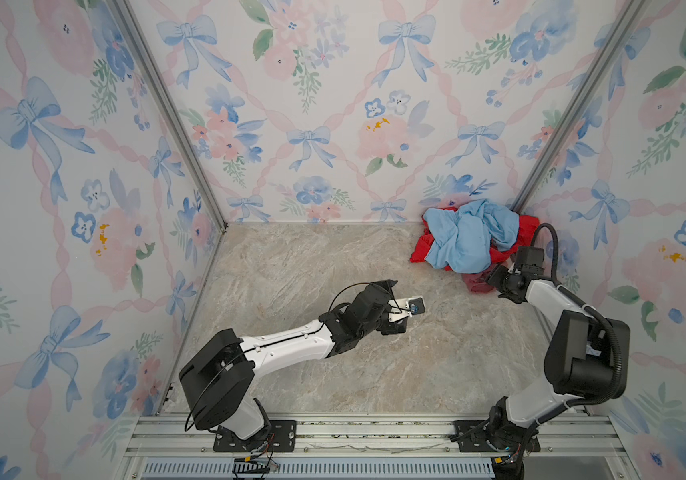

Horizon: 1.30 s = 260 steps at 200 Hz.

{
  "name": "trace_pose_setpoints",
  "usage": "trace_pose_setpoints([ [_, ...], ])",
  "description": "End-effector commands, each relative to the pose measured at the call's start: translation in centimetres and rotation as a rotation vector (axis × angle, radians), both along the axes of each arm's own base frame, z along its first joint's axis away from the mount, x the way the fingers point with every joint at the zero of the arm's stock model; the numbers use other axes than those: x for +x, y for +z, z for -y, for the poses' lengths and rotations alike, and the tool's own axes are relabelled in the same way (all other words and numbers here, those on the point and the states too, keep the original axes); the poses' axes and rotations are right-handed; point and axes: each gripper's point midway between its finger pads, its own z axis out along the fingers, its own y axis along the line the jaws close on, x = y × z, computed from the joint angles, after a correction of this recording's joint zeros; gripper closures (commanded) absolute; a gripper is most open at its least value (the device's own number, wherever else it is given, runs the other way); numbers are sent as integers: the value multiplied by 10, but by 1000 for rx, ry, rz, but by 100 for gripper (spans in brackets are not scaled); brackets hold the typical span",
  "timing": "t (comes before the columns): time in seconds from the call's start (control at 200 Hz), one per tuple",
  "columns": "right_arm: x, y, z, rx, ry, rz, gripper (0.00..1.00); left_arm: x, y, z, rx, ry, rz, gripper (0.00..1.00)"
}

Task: Pick out a specific cloth from the pile
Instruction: 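Grasp the dusty-pink cloth in the pile with the right gripper while the left arm extends, then pull the pink cloth out of the pile with the right gripper toward the left gripper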

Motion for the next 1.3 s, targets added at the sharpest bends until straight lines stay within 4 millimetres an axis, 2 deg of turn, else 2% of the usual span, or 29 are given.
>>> trace_pose_setpoints([
  [0.0,12,-5,7,54,-11,-7,39,-7,38,15,-113,-60,60,2],
  [0.065,16,-14,11,47,-24,-29,43,-8,41,14,-125,-50,57,2],
  [0.215,23,-30,15,54,-37,-49,44,-2,46,10,-125,-11,75,2],
  [0.46,44,-40,9,104,-16,-47,47,2,52,5,-130,21,91,2],
  [0.51,46,-43,10,103,-13,-61,50,2,53,4,-132,23,94,2],
  [0.62,48,-44,12,103,-13,-73,73,3,54,2,-129,33,103,2],
  [0.71,49,-37,13,100,-17,-55,87,4,57,1,-129,39,112,2],
  [0.76,49,-30,13,96,-15,-44,100,4,57,1,-127,40,113,2],
  [0.83,50,-12,12,97,-12,-18,100,5,57,-1,-126,48,116,2],
  [0.895,54,25,12,89,-14,67,100,6,58,-1,-127,51,119,2],
  [0.965,60,90,10,67,-18,194,100,8,60,-3,-132,58,118,2],
  [1.035,66,173,6,30,-3,337,100,11,64,-5,-149,67,113,2],
  [1.05,63,202,3,17,5,392,100,12,65,-6,-154,70,112,2],
  [1.105,59,280,-11,-24,32,539,100,15,69,-8,-177,75,100,2],
  [1.15,51,345,-29,-71,60,664,100,18,73,-11,-200,82,89,2],
  [1.215,35,426,-76,-160,147,842,100,23,81,-16,-239,96,74,2],
  [1.255,25,463,-109,-205,211,934,100,27,86,-21,-271,111,57,2],
  [1.295,18,490,-145,-201,302,1009,100,31,93,-27,-298,121,52,2],
])
